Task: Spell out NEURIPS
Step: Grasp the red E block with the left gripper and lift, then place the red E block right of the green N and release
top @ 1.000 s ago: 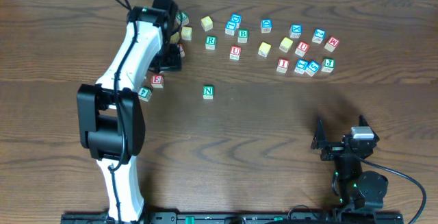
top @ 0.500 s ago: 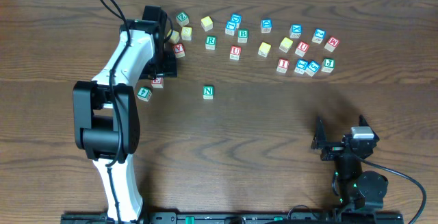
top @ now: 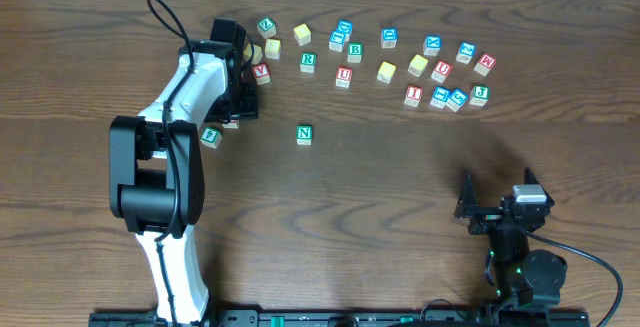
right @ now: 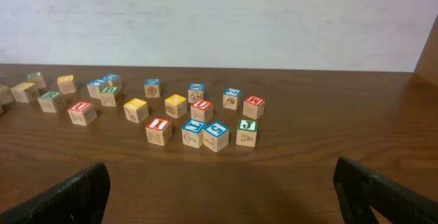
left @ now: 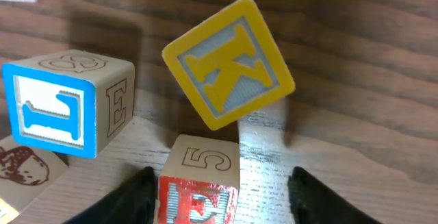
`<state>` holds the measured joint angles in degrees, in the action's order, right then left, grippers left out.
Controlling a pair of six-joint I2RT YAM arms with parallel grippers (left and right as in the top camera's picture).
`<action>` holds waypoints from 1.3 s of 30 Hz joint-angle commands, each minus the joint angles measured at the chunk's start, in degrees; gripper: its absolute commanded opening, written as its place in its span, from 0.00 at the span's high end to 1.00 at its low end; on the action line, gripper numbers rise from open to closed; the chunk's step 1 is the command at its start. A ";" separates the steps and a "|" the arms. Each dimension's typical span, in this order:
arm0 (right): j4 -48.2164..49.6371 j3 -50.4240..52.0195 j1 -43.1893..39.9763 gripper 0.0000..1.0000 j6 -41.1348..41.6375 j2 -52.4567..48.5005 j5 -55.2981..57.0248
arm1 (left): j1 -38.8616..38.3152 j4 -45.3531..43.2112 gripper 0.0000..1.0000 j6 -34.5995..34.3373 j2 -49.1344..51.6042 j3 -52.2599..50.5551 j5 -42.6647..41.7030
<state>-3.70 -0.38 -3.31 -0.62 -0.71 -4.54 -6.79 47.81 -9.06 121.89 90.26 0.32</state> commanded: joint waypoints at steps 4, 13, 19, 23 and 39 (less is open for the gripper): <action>-0.22 0.07 -0.35 0.01 0.55 0.33 -0.31 | 0.24 0.04 0.49 -0.22 -0.15 -0.59 0.33; -0.22 0.07 -0.35 0.01 0.55 0.33 -0.31 | 0.24 0.35 0.67 -0.24 -0.15 -0.57 0.31; -0.22 0.07 -0.35 0.01 0.55 0.33 -0.31 | 0.24 1.36 0.72 -0.98 -0.17 -0.35 0.28; -0.22 0.07 -0.35 0.01 0.55 0.33 -0.31 | 0.17 2.08 0.73 -1.11 -0.17 0.55 0.28; -0.22 0.07 -0.35 0.01 0.55 0.33 -0.31 | -8.68 3.52 0.72 -4.02 -9.68 3.06 -1.44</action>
<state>-3.73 -0.38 -3.31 -0.62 -0.71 -4.54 -12.29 51.20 -10.70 116.16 91.59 -0.34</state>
